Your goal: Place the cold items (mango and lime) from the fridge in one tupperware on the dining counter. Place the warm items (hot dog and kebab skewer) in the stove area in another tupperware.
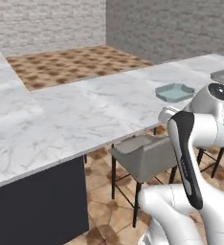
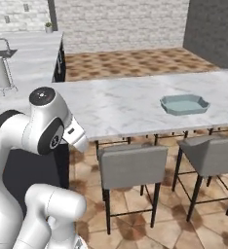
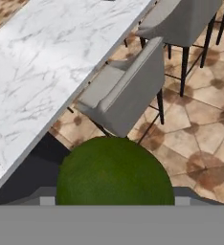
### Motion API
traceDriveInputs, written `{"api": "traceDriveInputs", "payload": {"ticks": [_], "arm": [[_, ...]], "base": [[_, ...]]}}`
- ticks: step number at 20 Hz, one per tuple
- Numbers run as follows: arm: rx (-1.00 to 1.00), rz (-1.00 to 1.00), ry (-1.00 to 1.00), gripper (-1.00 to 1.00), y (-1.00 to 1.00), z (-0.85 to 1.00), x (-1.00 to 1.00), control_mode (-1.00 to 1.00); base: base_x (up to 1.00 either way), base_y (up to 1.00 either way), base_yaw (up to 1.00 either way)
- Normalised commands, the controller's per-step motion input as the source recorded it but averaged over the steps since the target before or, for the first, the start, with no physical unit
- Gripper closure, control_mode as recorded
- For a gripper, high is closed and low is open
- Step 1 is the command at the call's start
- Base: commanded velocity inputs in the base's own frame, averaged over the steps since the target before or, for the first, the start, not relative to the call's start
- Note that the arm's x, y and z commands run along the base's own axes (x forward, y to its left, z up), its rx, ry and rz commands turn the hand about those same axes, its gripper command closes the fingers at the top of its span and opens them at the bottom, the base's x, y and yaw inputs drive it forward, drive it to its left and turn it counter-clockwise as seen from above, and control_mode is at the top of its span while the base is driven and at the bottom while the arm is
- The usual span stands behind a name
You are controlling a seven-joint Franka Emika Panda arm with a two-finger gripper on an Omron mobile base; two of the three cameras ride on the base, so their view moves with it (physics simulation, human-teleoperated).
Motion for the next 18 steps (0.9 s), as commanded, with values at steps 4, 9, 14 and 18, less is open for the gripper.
{"api": "traceDriveInputs", "payload": {"ticks": [4,9,14,18], "arm": [[0.0,0.0,0.0,1.0,0.0,0.0,0.0,1.0],[0.0,0.0,0.0,1.0,0.0,0.0,0.0,1.0],[0.0,0.0,0.0,1.0,0.0,0.0,0.0,1.0],[0.0,0.0,0.0,1.0,0.0,0.0,0.0,1.0]], "base": [[0.22,-1.0,0.28],[0.15,-1.0,0.3],[0.08,-1.0,0.26],[0.12,-1.0,0.23]]}}
